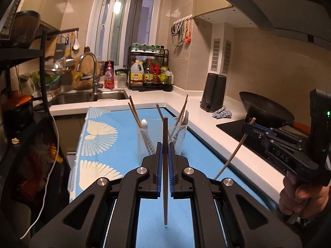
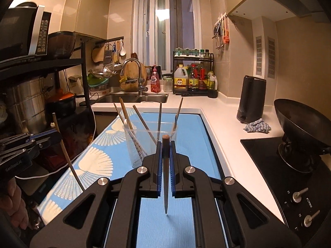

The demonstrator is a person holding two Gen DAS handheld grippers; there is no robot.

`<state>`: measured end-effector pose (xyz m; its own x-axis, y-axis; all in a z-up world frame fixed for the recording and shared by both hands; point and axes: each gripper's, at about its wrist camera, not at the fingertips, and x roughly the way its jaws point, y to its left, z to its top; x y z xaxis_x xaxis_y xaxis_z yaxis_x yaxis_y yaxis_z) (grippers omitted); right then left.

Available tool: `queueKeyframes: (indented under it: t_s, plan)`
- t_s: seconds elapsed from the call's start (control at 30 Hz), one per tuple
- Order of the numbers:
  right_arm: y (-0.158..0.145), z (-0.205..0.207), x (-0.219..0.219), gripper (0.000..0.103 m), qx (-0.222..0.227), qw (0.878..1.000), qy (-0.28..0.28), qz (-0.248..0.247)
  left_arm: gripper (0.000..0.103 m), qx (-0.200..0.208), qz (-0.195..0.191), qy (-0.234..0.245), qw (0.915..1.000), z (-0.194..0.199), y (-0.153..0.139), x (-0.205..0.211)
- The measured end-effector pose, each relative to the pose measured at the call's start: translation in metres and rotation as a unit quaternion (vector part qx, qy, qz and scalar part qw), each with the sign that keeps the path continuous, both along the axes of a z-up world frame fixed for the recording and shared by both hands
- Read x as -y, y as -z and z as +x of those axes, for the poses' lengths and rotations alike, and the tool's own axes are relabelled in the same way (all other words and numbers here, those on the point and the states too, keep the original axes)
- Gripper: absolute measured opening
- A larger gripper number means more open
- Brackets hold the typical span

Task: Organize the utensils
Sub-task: 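Lift both held chopsticks upright over the clear container, then lower the chopsticks into the container and open both tools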

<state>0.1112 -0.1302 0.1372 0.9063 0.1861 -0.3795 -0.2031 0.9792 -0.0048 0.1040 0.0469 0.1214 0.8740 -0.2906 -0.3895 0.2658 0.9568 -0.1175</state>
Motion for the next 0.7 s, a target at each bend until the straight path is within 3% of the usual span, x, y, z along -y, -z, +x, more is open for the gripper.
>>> queueKeyframes:
  t_s: [0.17, 0.5, 0.7]
  plan:
    - [-0.034, 0.017, -0.003, 0.007, 0.007, 1.000, -0.023, 0.000, 0.005, -0.019, -0.012, 0.009, 0.9997, 0.025, -0.019, -0.005]
    - [-0.123, 0.083, -0.018, 0.007, 0.071, 0.997, -0.038, -0.003, 0.005, 0.049, -0.020, -0.006, 0.9986, 0.085, -0.091, -0.008]
    - [-0.129, 0.135, -0.030, 0.006, 0.068, 0.997, -0.033, -0.015, 0.005, 0.080, -0.022, -0.023, 0.9963, 0.127, -0.112, -0.005]
